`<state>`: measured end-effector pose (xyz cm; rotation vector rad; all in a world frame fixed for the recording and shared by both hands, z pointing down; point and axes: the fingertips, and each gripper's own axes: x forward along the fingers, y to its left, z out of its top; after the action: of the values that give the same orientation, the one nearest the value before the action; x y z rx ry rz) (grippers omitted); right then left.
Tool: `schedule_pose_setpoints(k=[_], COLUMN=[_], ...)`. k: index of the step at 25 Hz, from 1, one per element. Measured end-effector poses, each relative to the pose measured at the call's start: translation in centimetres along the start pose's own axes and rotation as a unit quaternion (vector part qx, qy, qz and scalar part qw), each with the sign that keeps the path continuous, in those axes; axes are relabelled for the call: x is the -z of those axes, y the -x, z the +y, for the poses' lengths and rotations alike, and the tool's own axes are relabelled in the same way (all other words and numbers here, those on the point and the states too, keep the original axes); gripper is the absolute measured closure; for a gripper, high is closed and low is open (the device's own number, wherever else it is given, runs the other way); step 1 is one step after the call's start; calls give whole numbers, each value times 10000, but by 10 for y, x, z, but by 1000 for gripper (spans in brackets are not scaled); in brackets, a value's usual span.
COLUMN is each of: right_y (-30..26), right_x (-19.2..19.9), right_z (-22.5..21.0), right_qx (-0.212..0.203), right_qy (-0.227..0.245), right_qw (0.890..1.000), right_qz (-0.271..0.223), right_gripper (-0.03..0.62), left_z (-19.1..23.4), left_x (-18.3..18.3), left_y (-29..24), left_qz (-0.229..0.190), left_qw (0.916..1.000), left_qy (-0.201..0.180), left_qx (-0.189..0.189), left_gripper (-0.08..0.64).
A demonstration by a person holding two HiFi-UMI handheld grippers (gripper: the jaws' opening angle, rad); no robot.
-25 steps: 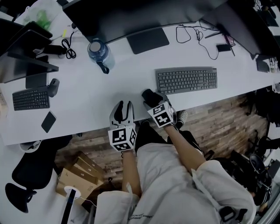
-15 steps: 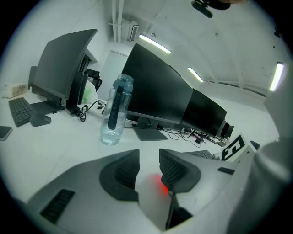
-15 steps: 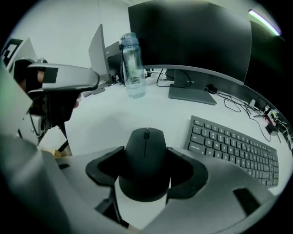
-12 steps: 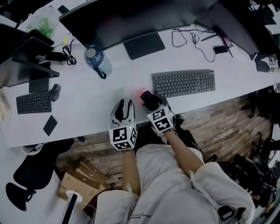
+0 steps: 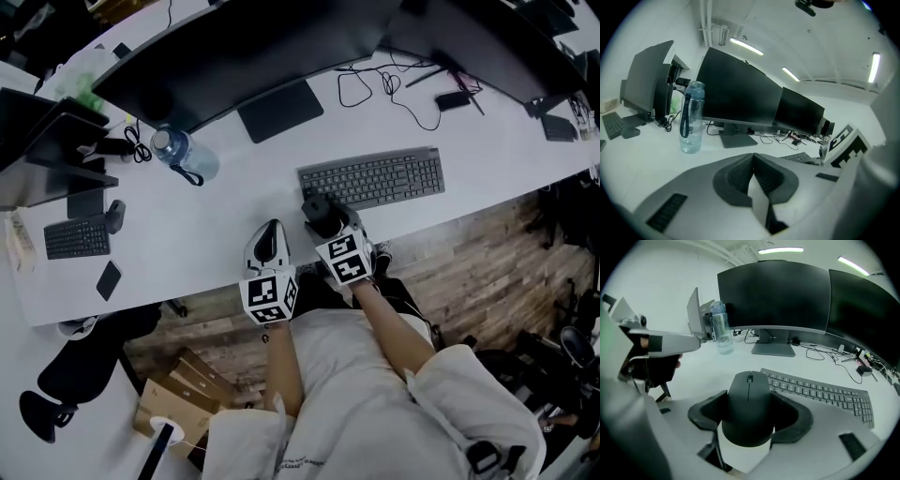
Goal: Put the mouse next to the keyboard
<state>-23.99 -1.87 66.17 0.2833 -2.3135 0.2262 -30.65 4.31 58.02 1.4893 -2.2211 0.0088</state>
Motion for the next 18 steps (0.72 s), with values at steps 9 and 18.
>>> schedule_pose_setpoints(k=[9,18], right_y=[39,67], right_x=[5,23], right_z=[-47,-95], right_qx=[-150,-378], right_qy=[-4,-228], right_qw=[9997,9984], right_qz=[-194,-345], right_gripper=[291,291], left_z=[-55,-118], left_x=[-19,-18], left_y=[-7,-15], left_qz=[21,114], left_qw=[9992,9988], left_qy=[-324,-427], left_qx=[-250,-222], left_gripper=[537,537])
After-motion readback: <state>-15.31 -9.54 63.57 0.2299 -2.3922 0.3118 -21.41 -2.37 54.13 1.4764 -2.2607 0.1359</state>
